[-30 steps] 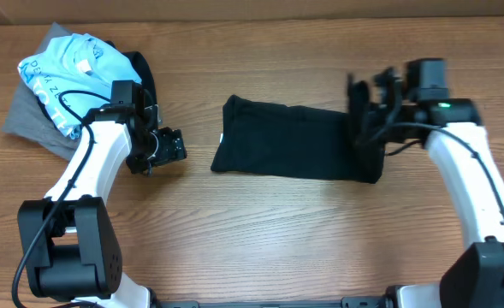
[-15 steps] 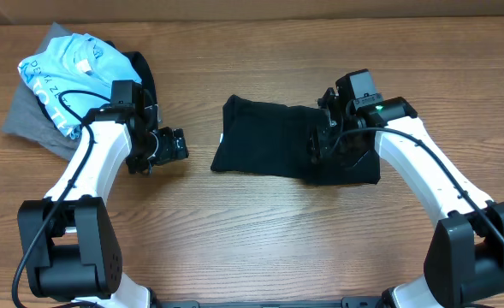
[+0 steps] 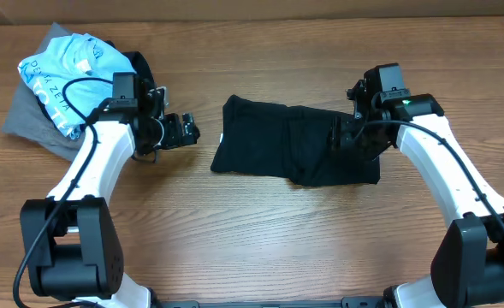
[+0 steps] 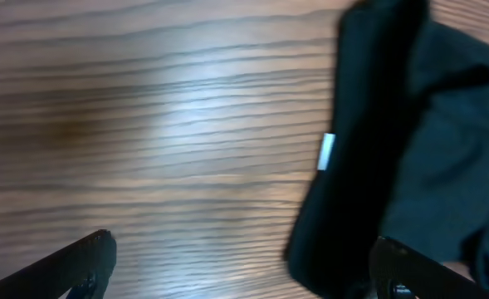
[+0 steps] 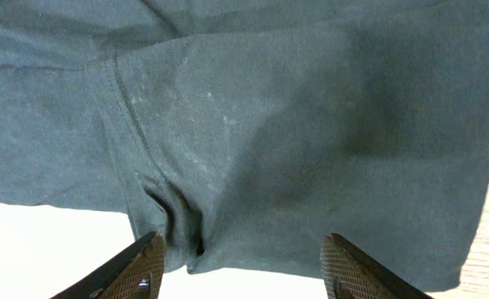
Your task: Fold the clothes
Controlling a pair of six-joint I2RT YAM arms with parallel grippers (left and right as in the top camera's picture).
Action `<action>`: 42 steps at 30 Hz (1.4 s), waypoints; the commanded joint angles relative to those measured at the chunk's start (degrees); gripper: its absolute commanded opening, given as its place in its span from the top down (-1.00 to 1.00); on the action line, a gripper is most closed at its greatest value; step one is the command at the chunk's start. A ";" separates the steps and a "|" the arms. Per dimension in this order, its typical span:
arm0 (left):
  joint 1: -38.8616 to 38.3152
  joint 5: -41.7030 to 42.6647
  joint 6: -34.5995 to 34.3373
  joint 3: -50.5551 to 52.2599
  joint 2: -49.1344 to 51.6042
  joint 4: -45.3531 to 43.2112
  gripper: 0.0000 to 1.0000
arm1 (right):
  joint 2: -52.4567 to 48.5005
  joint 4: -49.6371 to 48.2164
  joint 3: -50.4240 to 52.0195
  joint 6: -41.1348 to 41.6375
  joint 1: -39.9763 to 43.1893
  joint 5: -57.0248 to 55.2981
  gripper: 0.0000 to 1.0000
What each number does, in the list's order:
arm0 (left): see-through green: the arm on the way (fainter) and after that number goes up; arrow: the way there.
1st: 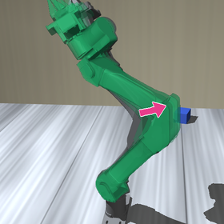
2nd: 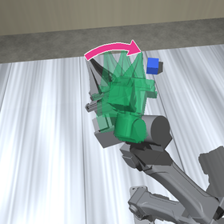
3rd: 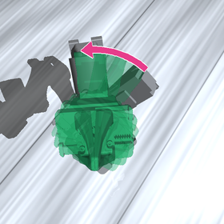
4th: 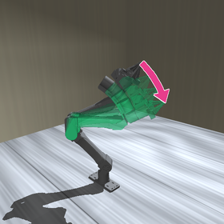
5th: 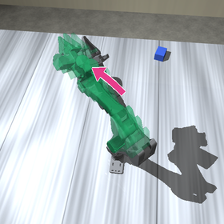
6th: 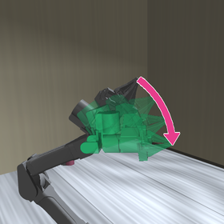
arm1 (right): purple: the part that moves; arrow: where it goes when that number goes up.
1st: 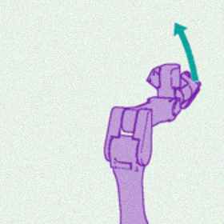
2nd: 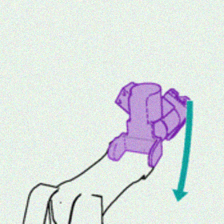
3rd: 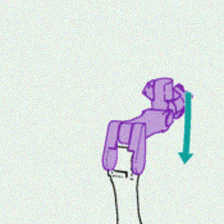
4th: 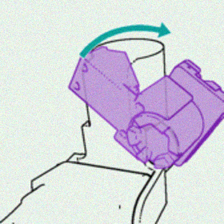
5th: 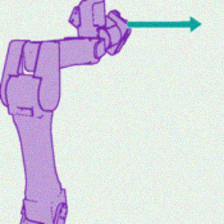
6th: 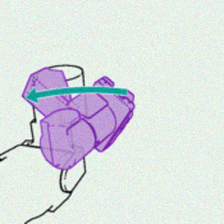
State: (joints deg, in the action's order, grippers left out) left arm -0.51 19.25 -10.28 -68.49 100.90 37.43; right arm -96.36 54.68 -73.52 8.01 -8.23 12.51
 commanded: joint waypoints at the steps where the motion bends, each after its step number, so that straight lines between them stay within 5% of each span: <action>1: -1.31 3.45 1.29 0.26 2.62 -0.02 -1.00 | 1.95 0.15 -1.70 0.79 0.44 2.97 -0.31; 33: -10.78 12.11 -1.88 0.13 17.16 -11.21 -1.00 | 1.92 1.40 0.63 0.61 -0.87 5.79 -0.37; 37: -11.87 13.79 -2.67 0.13 17.66 -12.59 -0.71 | 1.92 1.25 0.61 0.83 -0.87 5.79 -0.36; 42: -14.34 13.81 -4.15 0.13 17.64 -13.40 -0.05 | 1.92 1.18 0.61 1.01 -0.87 5.77 -0.35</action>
State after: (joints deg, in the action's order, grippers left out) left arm -12.53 34.02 -12.64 -69.73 115.52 23.73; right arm -96.36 56.16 -73.36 8.82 -8.84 17.82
